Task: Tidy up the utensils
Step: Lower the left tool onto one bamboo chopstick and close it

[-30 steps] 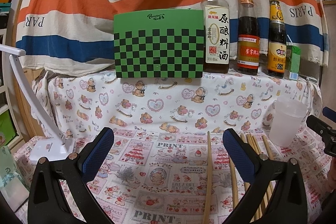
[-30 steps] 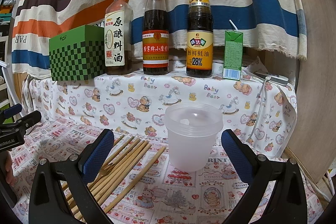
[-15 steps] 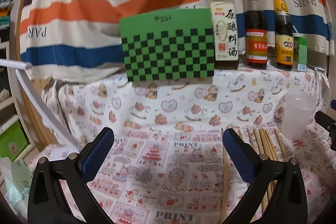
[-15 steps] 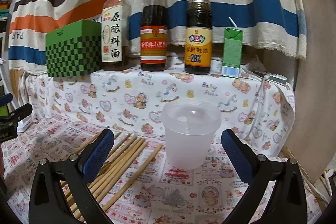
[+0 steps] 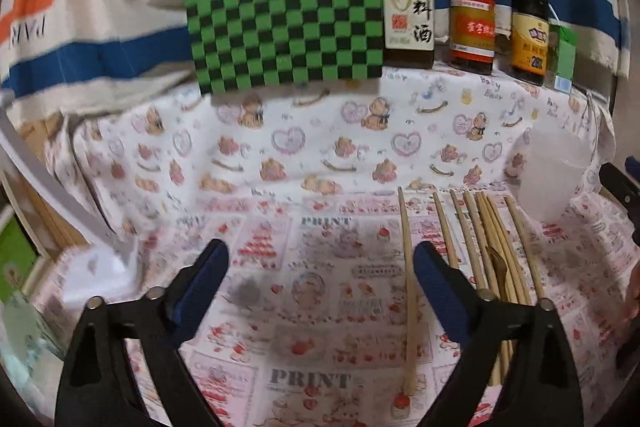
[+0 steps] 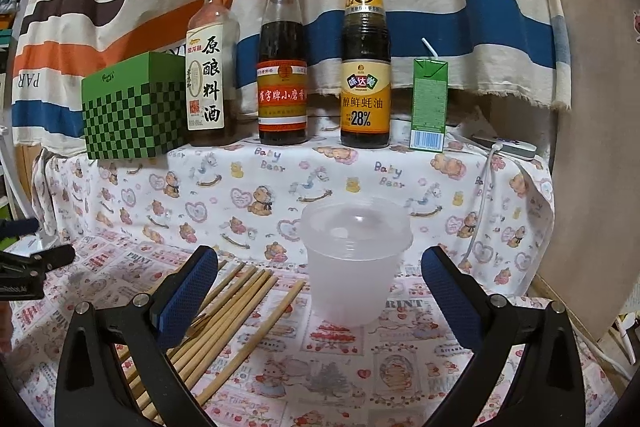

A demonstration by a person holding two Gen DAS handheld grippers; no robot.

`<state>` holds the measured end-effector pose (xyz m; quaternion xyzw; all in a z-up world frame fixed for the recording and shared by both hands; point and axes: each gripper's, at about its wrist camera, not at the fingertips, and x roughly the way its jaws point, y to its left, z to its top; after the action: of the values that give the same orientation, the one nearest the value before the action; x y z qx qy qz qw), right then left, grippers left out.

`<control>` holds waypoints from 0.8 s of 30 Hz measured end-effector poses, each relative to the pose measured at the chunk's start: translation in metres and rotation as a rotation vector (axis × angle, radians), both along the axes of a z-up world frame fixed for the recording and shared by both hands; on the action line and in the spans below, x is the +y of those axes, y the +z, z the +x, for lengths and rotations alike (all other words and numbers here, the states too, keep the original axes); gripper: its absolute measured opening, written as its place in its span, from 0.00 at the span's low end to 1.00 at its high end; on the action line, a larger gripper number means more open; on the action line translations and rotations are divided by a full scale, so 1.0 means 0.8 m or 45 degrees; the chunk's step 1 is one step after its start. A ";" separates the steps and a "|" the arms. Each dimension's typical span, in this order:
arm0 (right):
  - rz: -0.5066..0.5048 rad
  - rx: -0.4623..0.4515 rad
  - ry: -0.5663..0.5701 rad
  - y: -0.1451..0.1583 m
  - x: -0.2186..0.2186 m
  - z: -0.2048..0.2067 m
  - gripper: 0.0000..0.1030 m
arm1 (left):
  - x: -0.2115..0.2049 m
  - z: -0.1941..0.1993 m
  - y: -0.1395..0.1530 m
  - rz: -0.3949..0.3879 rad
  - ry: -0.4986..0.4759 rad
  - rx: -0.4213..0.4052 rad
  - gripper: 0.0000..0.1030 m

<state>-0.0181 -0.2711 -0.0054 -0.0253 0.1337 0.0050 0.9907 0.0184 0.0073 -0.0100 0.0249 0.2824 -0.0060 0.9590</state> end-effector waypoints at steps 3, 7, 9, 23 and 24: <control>-0.001 0.001 -0.024 0.000 0.000 0.000 0.86 | -0.004 0.003 -0.003 0.009 -0.045 0.041 0.71; 0.007 -0.004 -0.012 0.000 -0.001 -0.002 0.79 | -0.017 0.004 -0.009 -0.019 -0.173 0.117 0.49; 0.006 0.000 -0.010 0.000 -0.001 -0.001 0.78 | -0.032 0.003 -0.014 0.016 -0.265 0.171 0.45; -0.009 0.009 -0.001 -0.001 0.003 -0.001 0.82 | -0.056 0.009 -0.049 0.026 -0.346 0.451 0.31; -0.009 0.008 -0.001 -0.001 0.003 -0.001 0.82 | -0.056 0.010 -0.052 0.022 -0.349 0.462 0.31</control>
<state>-0.0187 -0.2689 -0.0061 -0.0287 0.1370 0.0041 0.9901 0.0262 -0.0376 -0.0515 0.0699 0.4444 -0.1382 0.8824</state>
